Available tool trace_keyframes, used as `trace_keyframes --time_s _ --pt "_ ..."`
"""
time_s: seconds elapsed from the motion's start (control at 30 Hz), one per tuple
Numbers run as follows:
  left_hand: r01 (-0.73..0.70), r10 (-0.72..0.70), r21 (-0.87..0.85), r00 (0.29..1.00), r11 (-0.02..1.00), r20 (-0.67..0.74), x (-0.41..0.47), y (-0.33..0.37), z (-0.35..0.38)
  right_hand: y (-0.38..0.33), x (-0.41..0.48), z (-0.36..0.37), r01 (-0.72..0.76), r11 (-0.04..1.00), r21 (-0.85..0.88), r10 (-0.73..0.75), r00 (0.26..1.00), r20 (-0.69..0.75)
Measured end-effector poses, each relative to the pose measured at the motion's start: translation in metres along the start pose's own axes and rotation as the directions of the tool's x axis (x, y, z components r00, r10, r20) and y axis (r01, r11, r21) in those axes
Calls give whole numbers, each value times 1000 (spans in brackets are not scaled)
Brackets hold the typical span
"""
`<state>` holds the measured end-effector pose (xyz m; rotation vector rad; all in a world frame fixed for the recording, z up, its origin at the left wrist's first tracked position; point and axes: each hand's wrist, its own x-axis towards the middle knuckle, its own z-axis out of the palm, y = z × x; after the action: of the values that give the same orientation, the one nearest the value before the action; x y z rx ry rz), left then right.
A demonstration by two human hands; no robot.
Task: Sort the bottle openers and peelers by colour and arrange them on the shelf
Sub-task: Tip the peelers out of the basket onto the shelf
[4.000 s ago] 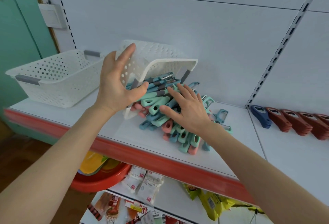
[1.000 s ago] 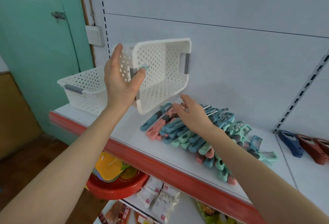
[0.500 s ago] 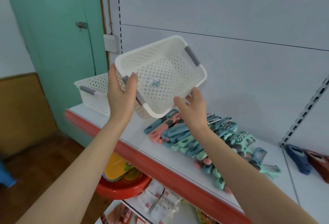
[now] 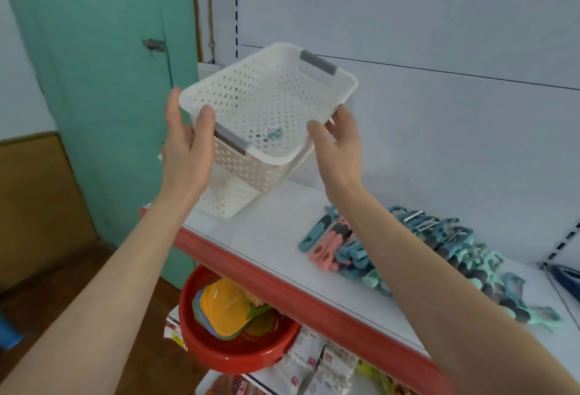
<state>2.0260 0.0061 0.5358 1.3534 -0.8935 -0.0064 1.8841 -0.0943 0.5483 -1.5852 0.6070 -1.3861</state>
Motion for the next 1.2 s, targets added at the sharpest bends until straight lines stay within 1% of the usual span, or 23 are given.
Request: trace_keyframes --time_s 0.23,0.43,0.67,0.77,0.9,1.2 --pt "34 -31 -64 999 997 42 64 -36 -38 4 33 74 -51 998 -28 50 999 -19" --pt "60 -54 -82 996 995 74 97 -66 -58 15 40 116 -111 987 -113 105 993 -57" --pt "92 -84 -52 987 994 137 100 -95 -60 23 42 118 -143 974 -177 129 988 -86" --pt "111 -106 -24 982 994 158 102 -100 -59 27 45 120 -182 958 -220 159 980 -117" --pt "107 -109 20 980 994 169 104 -103 -59 28 46 122 -193 950 -246 164 978 -130" --pt "104 -100 -14 979 994 179 112 -104 -58 27 49 125 -177 952 -250 147 980 -135"
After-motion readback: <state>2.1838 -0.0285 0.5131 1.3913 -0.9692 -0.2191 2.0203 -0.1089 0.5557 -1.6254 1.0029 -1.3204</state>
